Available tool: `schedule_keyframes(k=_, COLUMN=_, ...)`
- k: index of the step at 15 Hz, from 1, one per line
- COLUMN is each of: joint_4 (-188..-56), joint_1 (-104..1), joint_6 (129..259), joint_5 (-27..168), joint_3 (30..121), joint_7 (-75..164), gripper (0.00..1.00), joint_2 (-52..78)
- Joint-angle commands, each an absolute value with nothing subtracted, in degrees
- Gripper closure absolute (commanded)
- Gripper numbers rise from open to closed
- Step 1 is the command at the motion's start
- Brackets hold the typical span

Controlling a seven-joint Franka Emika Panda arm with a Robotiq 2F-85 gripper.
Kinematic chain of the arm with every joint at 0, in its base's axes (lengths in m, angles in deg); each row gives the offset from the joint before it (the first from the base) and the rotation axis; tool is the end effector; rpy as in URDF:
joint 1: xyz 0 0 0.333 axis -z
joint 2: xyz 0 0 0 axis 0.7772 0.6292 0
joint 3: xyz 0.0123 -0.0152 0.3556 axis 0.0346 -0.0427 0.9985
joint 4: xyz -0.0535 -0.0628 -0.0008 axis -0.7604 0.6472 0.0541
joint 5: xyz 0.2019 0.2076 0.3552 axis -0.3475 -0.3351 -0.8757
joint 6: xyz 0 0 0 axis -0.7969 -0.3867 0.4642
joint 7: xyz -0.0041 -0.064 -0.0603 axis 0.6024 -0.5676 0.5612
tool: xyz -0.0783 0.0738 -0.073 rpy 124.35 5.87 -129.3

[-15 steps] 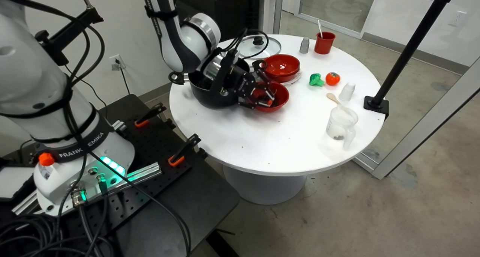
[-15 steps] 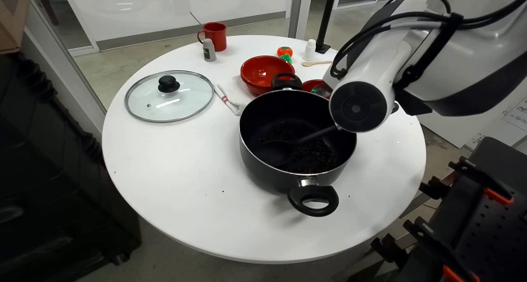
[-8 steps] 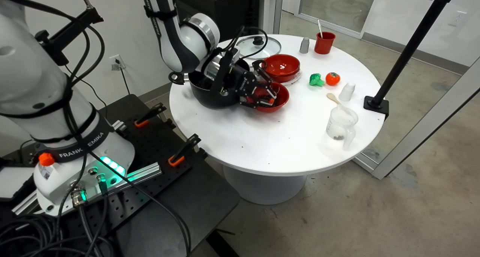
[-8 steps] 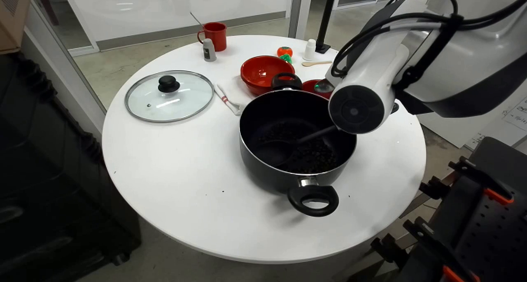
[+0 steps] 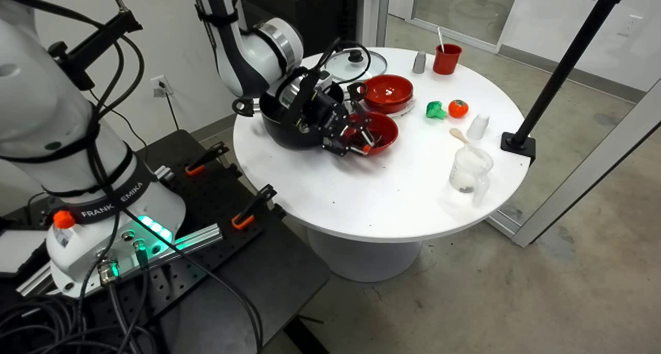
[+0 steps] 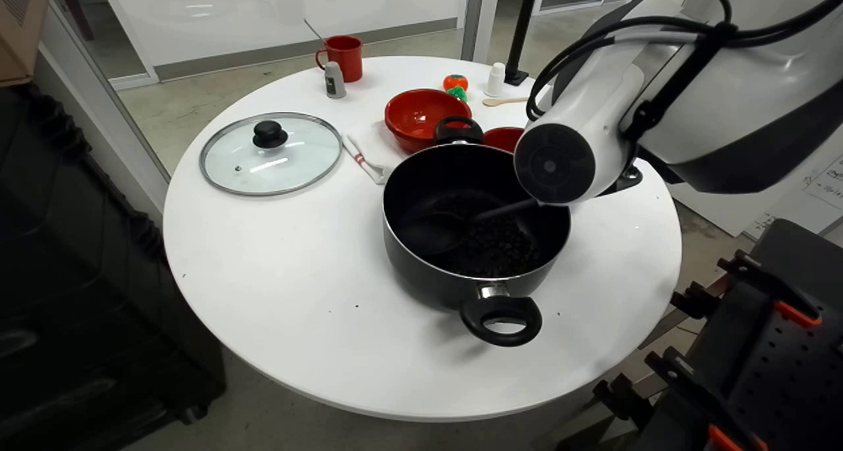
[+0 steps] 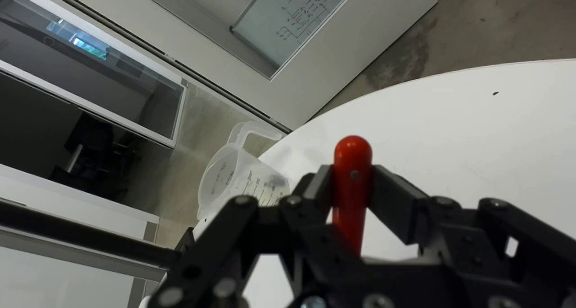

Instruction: Use the spoon to scoop some beans from the red bowl and put them in the pot

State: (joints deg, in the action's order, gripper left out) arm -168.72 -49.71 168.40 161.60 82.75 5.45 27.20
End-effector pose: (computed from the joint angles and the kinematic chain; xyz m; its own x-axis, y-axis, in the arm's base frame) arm 0.4435 -0.0732 0.0448 0.7712 0.3229 -0.5486 0.6190 -0.1791 0.7647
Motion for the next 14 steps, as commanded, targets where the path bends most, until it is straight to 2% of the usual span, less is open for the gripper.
schedule_keyframes(k=1, joint_4=-168.4, joint_1=-49.5, joint_6=167.9, joint_5=159.9, joint_3=83.1, joint_7=8.2, gripper=0.94, joint_2=26.6)
schedule_keyframes(k=4, joint_4=-167.5, joint_1=-49.1, joint_6=168.5, joint_5=158.1, joint_3=83.3, joint_7=10.5, gripper=0.94, joint_2=26.8)
schedule_keyframes(k=14, joint_4=-159.7, joint_1=-46.7, joint_6=176.6, joint_5=135.0, joint_3=83.2, joint_7=36.2, gripper=0.94, joint_2=24.1)
